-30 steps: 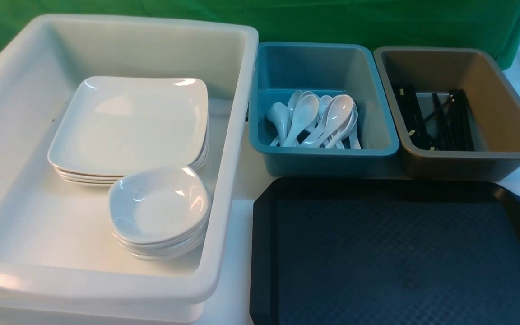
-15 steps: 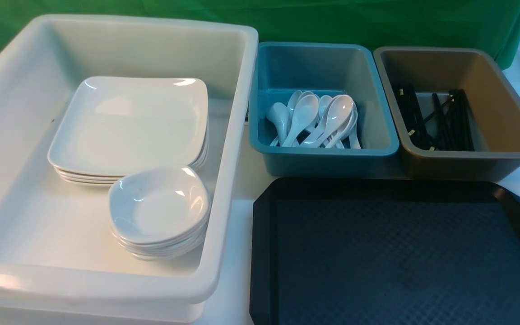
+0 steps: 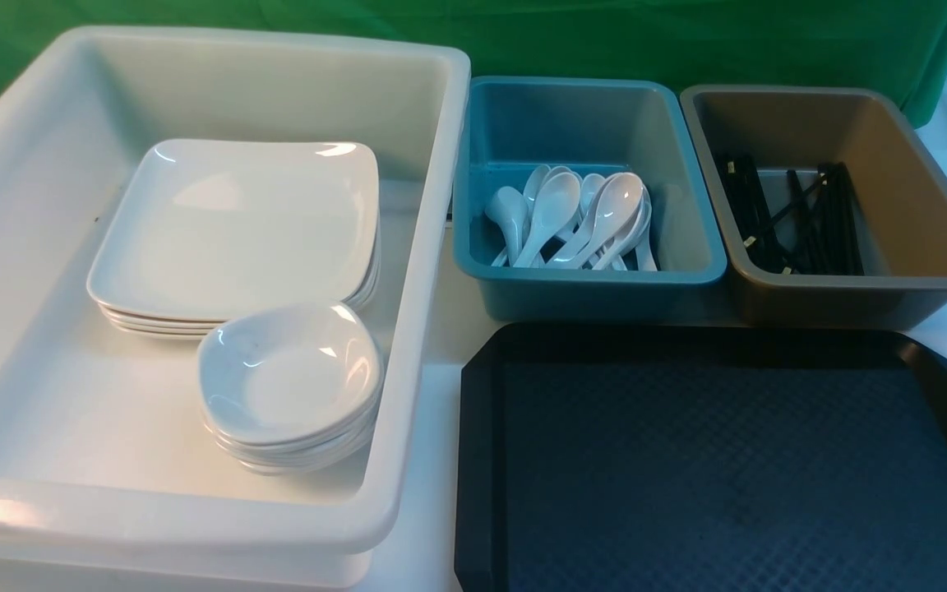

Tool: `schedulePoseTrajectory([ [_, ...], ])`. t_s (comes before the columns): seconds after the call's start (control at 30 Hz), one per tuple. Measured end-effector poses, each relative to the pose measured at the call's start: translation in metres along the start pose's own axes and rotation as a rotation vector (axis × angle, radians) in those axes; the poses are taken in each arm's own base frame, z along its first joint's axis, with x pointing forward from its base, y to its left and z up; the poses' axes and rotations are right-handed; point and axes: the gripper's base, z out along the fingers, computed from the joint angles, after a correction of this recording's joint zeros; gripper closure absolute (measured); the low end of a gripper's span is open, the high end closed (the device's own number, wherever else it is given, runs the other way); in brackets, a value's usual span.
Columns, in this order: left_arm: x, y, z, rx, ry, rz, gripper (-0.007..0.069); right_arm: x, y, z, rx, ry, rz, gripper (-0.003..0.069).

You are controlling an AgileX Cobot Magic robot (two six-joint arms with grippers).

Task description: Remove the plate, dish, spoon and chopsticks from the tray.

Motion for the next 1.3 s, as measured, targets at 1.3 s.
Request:
schedulePoseTrajectory([
  [1.3,0.000,0.000,0.000,-0.002,0.000,0.009,0.0621,0.153,-0.026,-0.005,0.587,0.495,-0.079,0.0422],
])
